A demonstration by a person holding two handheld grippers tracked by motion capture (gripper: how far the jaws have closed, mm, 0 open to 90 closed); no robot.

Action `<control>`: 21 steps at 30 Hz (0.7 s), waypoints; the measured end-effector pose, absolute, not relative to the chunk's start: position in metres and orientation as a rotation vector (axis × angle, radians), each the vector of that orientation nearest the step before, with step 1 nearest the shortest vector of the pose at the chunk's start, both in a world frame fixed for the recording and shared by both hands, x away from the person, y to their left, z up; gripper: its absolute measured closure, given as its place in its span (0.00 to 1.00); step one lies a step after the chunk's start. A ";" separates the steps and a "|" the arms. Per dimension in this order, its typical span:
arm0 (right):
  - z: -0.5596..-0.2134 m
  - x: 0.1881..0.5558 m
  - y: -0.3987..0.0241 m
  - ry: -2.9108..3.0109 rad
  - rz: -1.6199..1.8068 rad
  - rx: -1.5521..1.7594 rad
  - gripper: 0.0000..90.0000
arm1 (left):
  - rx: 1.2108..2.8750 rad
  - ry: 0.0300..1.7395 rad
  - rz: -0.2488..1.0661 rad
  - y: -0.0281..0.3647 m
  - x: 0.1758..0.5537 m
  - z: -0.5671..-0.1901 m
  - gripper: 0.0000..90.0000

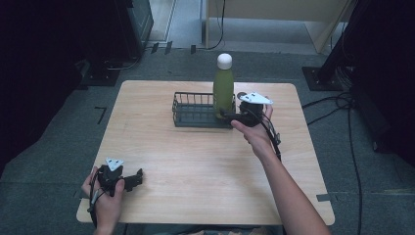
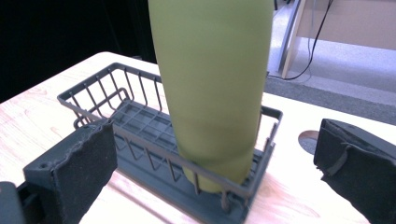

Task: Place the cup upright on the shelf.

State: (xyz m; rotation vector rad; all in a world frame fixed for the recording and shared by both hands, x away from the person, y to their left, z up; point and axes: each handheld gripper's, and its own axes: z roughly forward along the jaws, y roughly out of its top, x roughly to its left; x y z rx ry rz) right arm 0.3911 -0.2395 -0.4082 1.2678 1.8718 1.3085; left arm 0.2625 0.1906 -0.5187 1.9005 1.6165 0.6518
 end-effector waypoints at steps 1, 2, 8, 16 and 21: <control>-0.410 0.386 -0.244 1.867 1.303 1.269 0.00 | 1.901 1.616 0.652 0.191 0.263 -0.519 0.00; -0.410 0.386 -0.244 1.867 1.303 1.269 0.00 | 1.901 1.616 0.652 0.191 0.262 -0.519 0.00; -0.416 0.369 -0.259 1.858 1.303 1.290 0.00 | 1.901 1.616 0.652 0.191 0.262 -0.519 0.00; -0.430 0.349 -0.279 1.854 1.275 1.320 0.00 | 1.902 1.616 0.653 0.190 0.263 -0.519 0.00; -0.437 0.336 -0.295 1.838 1.262 1.343 0.00 | 1.901 1.616 0.654 0.190 0.263 -0.519 0.00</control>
